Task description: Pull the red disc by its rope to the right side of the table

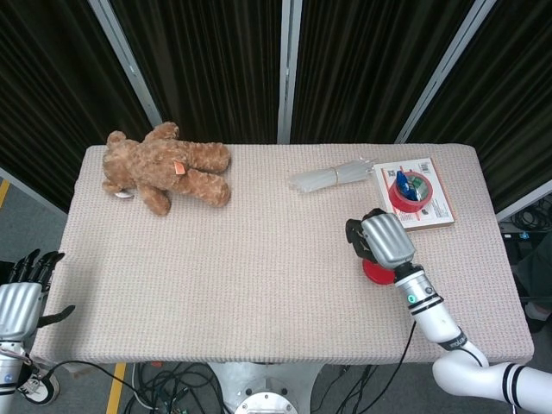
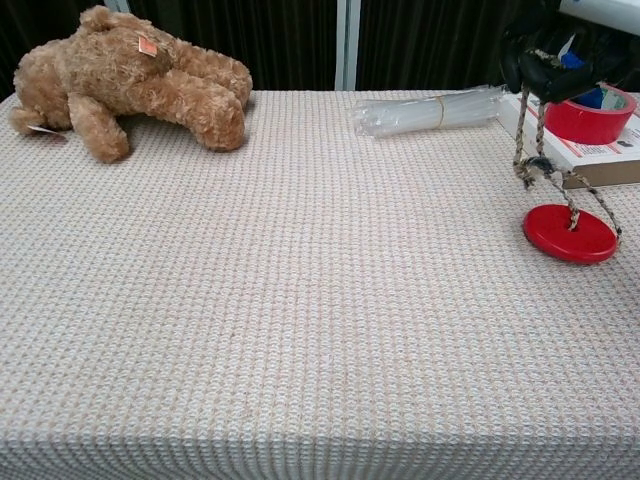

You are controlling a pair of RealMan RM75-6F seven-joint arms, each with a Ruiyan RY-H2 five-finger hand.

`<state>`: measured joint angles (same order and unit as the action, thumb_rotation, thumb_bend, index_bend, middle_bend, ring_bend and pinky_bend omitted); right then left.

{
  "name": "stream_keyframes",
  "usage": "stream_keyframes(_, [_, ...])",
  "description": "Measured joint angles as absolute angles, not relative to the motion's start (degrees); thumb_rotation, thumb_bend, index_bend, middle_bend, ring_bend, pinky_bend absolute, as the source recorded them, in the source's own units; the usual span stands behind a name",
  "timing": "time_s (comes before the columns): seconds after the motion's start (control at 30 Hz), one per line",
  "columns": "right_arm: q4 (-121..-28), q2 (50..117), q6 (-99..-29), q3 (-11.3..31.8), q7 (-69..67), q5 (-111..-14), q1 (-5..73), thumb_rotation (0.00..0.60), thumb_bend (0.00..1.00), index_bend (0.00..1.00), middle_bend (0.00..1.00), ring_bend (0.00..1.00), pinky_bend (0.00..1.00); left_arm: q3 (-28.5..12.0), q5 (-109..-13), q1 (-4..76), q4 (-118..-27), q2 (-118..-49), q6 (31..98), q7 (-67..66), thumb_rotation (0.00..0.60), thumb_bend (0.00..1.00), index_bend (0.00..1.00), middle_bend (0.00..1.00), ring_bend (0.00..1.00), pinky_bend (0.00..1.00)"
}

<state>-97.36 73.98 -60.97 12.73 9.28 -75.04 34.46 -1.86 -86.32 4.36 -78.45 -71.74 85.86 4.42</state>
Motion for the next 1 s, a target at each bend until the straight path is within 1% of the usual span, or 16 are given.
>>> stream_keyframes(0.03, [-97.62,73.43,-59.88,12.34,9.34,-74.95,34.66,0.600,0.10,0.28,0.32,0.11,0.04,-1.86,-86.31,4.35,-78.33,-71.80,85.87,4.57,0.600,0.01,0.13,0.12,0.02,0.12])
stream_keyframes(0.07, [-98.09,72.34,-58.01,11.80,9.59,-74.62,35.01,0.600,0.03,0.12,0.14,0.03,0.00,-1.86,-86.31,4.35,-78.23,-71.86,85.86,4.65,0.600,0.01,0.13,0.12,0.02,0.12])
stream_keyframes(0.1, [-98.54,71.29,-56.36,11.42,9.94,-74.12,35.32,0.600,0.00,0.02,0.04,0.00,0.00,-1.86,-86.31,4.35,-78.15,-71.91,85.83,4.68,0.600,0.01,0.13,0.12,0.02,0.12])
stream_keyframes(0.13, [-99.10,70.03,-54.60,11.06,10.41,-73.37,35.67,0.600,0.00,0.00,0.01,0.00,0.00,-1.83,-86.32,4.36,-78.06,-71.96,85.80,4.72,0.600,0.01,0.13,0.12,0.02,0.12])
stream_keyframes(0.23, [-101.48,65.00,-49.60,10.05,13.17,-69.16,36.66,0.600,0.00,0.00,0.00,0.00,0.00,-1.81,-86.41,4.36,-77.97,-72.01,85.85,4.81,0.600,0.01,0.13,0.12,0.02,0.12])
stream_keyframes(0.3, [-102.80,63.22,-49.23,9.77,14.61,-66.84,36.85,0.600,0.00,0.00,0.00,0.00,0.00,-1.79,-86.44,4.40,-77.97,-72.01,85.80,4.73,0.600,0.01,0.13,0.12,0.02,0.12])
stream_keyframes(0.43, [-105.71,59.78,-50.45,9.43,15.78,-63.62,36.77,0.600,0.00,0.00,0.00,0.00,0.00,-1.82,-86.59,4.51,-78.28,-71.96,85.84,4.44,0.600,0.01,0.13,0.12,0.02,0.12])
stream_keyframes(0.63, [-107.25,56.91,-54.81,8.49,14.22,-65.33,33.75,0.600,0.00,0.00,0.00,0.00,0.00,-1.99,-86.69,4.50,-78.81,-71.73,86.25,4.21,0.600,0.01,0.13,0.12,0.02,0.12])
stream_keyframes(0.73, [-107.48,55.85,-59.07,6.80,13.67,-67.84,30.29,0.600,0.00,0.00,0.00,0.00,0.00,-2.15,-86.82,4.54,-79.36,-71.50,86.55,4.21,0.600,0.01,0.13,0.12,0.02,0.12])
stream_keyframes(0.83, [-106.74,55.84,-65.40,4.35,13.29,-71.49,25.60,0.600,0.00,0.00,0.00,0.00,0.00,-2.29,-87.15,4.74,-79.80,-71.24,86.73,4.06,0.600,0.01,0.13,0.12,0.02,0.12])
stream_keyframes(0.93, [-103.55,57.52,-73.60,1.84,11.95,-76.09,20.10,0.600,0.00,0.00,0.00,0.00,0.00,-2.29,-87.42,5.00,-80.22,-71.02,86.60,3.78,0.600,0.01,0.13,0.12,0.02,0.12])
stream_keyframes(1.0, [-99.13,59.84,-79.65,0.41,10.33,-78.94,16.48,0.600,0.00,0.00,0.00,0.00,0.00,-2.26,-87.59,5.14,-80.56,-70.91,86.51,3.45,0.600,0.01,0.13,0.12,0.02,0.12])
